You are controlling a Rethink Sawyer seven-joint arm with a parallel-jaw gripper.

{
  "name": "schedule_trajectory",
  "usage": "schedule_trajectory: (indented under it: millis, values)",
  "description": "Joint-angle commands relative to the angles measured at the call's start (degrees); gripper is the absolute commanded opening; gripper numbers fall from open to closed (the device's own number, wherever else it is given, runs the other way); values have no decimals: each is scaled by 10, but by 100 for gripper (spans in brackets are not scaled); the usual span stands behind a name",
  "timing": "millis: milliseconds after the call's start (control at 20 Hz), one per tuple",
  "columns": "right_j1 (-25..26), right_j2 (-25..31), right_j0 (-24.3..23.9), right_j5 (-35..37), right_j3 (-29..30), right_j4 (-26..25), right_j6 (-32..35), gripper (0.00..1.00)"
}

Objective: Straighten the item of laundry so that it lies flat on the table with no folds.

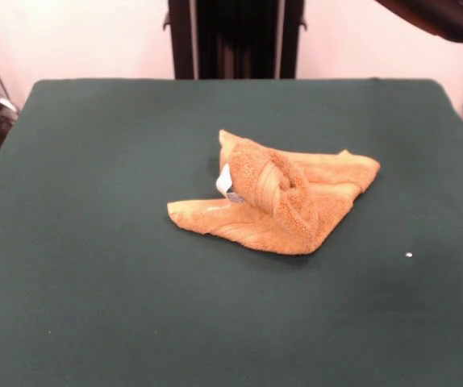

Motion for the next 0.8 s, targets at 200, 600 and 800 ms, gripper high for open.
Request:
schedule_trajectory:
  millis: [200,600,800]
  values:
    - [-10,-14,6,6,-14,-56,-147,100]
    - [-19,-4,5,14,-16,-60,-144,100]
    - [-18,1,5,9,-18,-62,-148,100]
